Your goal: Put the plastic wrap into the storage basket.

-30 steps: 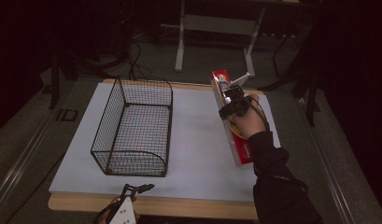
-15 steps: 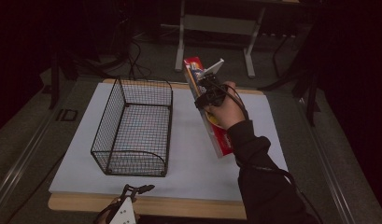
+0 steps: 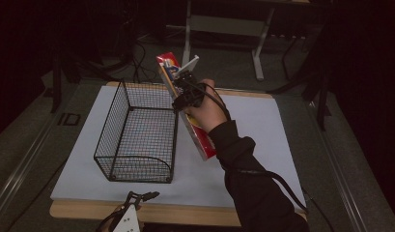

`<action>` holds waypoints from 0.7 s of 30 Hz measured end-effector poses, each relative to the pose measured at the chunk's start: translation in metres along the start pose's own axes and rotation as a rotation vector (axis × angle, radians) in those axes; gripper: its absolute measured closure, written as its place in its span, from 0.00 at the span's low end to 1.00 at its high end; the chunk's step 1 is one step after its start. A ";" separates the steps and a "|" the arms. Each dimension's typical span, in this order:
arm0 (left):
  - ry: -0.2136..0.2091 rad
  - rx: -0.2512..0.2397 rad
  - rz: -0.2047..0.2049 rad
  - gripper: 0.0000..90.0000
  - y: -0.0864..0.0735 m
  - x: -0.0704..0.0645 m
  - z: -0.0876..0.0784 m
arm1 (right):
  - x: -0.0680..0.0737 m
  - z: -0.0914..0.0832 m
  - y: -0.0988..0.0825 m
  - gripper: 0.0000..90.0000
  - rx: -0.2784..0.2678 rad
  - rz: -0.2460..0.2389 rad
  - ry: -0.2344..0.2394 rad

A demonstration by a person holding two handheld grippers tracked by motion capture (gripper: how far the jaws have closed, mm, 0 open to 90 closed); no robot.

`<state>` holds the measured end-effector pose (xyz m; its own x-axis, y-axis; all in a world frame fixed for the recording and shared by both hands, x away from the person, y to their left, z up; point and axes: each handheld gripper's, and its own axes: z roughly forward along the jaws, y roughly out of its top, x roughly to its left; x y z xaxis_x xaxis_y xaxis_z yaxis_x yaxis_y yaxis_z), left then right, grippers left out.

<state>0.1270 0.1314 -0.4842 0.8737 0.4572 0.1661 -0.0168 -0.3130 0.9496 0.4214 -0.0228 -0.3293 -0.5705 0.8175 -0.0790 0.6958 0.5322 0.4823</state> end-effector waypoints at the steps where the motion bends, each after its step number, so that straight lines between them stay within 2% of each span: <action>1: 0.000 0.000 0.000 0.01 0.000 0.000 0.000 | 0.005 0.000 0.002 0.43 -0.001 -0.010 0.004; 4: 0.001 0.001 -0.001 0.01 0.000 0.000 0.000 | 0.017 0.000 0.008 0.43 -0.007 -0.021 0.029; 8: 0.004 0.007 -0.004 0.01 -0.001 0.000 0.000 | 0.034 -0.002 0.017 0.43 -0.036 -0.033 0.018; 18: -0.003 0.003 -0.003 0.01 -0.001 0.000 0.000 | 0.078 -0.004 0.036 0.43 -0.115 -0.081 0.026; 21: -0.002 0.001 -0.003 0.01 -0.001 0.000 -0.001 | 0.087 -0.002 0.039 0.43 -0.146 -0.083 0.029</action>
<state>0.1265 0.1321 -0.4845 0.8749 0.4564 0.1623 -0.0135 -0.3120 0.9500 0.3977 0.0688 -0.3152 -0.6368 0.7646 -0.0996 0.5762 0.5578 0.5974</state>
